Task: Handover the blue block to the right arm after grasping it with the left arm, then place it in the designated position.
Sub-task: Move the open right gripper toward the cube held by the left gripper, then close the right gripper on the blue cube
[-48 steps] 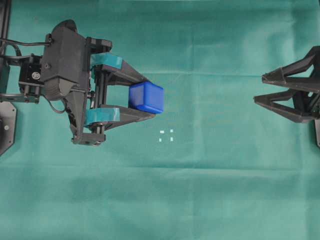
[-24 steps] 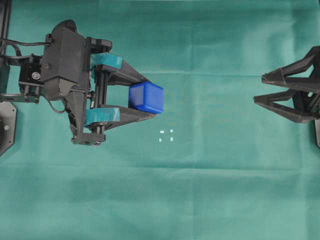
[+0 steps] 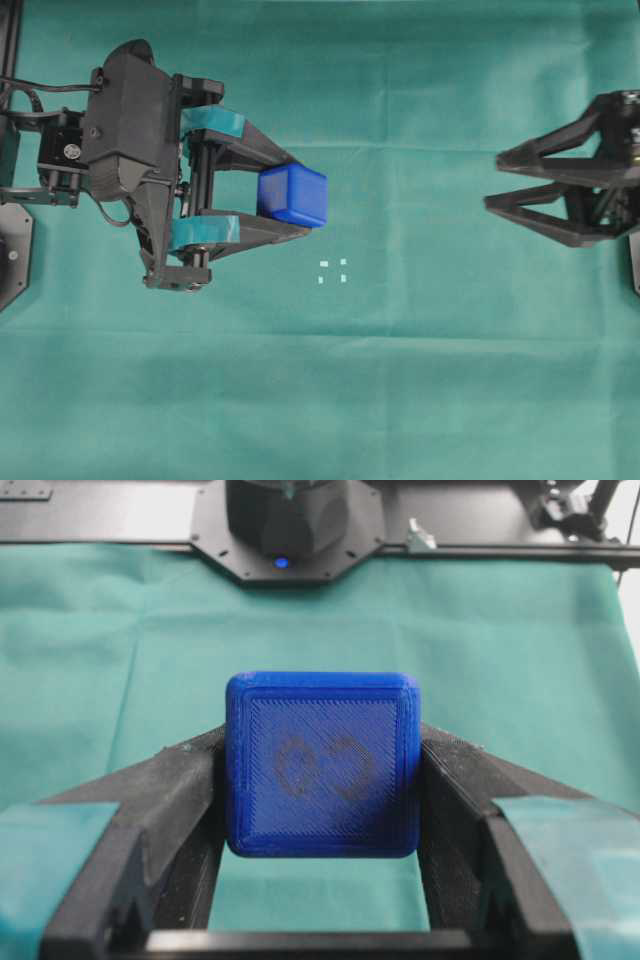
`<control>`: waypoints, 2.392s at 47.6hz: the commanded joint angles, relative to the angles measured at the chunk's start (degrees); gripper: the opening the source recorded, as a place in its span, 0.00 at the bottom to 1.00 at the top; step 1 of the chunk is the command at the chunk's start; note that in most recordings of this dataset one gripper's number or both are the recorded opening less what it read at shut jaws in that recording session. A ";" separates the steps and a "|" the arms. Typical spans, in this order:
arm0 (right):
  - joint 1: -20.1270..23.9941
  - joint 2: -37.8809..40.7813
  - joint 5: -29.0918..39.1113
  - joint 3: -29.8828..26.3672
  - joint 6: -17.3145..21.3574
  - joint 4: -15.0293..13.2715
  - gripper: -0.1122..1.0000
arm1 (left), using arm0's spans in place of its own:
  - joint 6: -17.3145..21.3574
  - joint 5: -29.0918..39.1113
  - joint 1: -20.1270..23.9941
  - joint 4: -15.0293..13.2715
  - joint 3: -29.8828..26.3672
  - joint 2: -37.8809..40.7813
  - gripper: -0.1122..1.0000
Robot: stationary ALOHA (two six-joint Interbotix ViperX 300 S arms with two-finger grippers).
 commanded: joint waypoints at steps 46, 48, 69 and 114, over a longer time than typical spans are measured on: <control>0.00 30.76 -6.33 -27.51 -1.76 -2.02 0.93 | -0.09 0.09 0.09 -0.09 -0.70 -0.70 0.52; 0.09 31.11 -6.33 -27.86 -1.76 -2.02 0.93 | -0.09 0.18 0.09 -0.09 -0.70 -0.70 0.52; 0.09 32.08 -6.15 -29.00 -1.76 -2.02 0.93 | -0.09 0.18 0.09 -0.09 -0.79 -0.62 0.52; 1.14 32.08 -1.93 -28.92 -1.23 -1.93 0.66 | -0.09 1.23 0.09 -0.09 -0.97 -0.53 0.52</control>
